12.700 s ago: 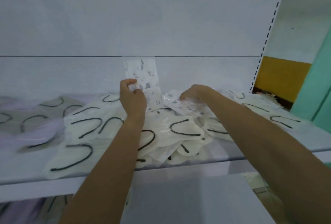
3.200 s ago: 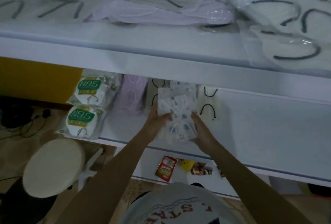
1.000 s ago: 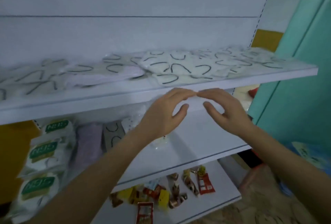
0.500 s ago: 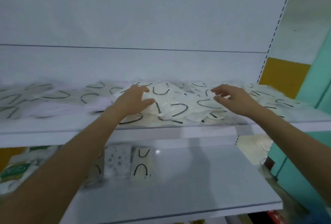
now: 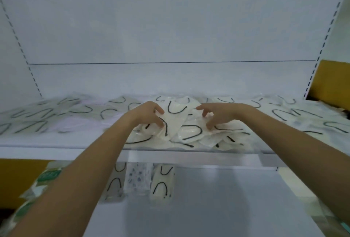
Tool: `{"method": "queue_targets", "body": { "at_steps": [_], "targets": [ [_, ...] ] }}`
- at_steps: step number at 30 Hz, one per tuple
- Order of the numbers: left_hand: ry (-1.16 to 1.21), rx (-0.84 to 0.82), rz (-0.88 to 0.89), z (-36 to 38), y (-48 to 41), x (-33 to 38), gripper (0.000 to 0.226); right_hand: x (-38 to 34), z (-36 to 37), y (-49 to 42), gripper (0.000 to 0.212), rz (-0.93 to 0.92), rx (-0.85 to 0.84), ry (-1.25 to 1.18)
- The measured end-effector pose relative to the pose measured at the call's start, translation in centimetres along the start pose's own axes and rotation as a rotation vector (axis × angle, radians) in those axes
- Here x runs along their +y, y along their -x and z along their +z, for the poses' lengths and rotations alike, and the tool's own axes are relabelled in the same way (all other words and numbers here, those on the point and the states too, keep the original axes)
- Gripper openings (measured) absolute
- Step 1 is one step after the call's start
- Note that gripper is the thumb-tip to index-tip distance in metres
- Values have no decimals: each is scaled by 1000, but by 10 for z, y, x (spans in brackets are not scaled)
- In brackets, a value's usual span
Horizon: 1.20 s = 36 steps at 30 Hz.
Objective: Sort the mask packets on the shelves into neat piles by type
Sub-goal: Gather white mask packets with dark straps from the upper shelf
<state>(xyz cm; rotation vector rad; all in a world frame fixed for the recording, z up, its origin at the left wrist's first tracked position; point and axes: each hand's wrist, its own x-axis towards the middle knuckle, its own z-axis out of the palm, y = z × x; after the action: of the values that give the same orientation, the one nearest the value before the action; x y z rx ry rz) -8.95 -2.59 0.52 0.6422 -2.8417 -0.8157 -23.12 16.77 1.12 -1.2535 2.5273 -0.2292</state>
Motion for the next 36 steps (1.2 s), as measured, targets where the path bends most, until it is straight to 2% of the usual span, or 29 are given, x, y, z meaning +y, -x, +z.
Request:
{"method": "queue_targets", "body": {
  "at_steps": [5, 9, 12, 16, 19, 22, 25, 30, 34, 36],
  "targets": [
    [287, 351, 103, -6, -11, -15, 19, 3, 7, -4, 72, 19, -5, -19],
    [442, 542, 161, -12, -14, -29, 31, 3, 3, -7, 67, -14, 75, -96],
    [524, 608, 182, -15, -20, -41, 37, 3, -4, -13, 53, -66, 258, -82],
    [612, 631, 180, -20, -31, -50, 41, 5, -20, -20, 34, -161, 546, -152],
    [620, 619, 184, -23, -33, -48, 41, 9, -31, -22, 33, -168, 619, -118],
    [620, 594, 201, -26, -33, -47, 42, 14, -42, -24, 39, -108, 666, -120],
    [588, 564, 204, -26, -34, -46, 42, 22, -57, -22, 31, -40, 778, -37],
    [599, 549, 223, -22, -37, -39, 42, 39, -74, -14, 30, 196, 968, -97],
    [611, 548, 220, -23, -38, -36, 41, 52, -78, -5, 36, 370, 979, -275],
    [632, 554, 222, -23, -36, -36, 41, 66, -73, -5, 33, 499, 833, -285]
  ]
}}
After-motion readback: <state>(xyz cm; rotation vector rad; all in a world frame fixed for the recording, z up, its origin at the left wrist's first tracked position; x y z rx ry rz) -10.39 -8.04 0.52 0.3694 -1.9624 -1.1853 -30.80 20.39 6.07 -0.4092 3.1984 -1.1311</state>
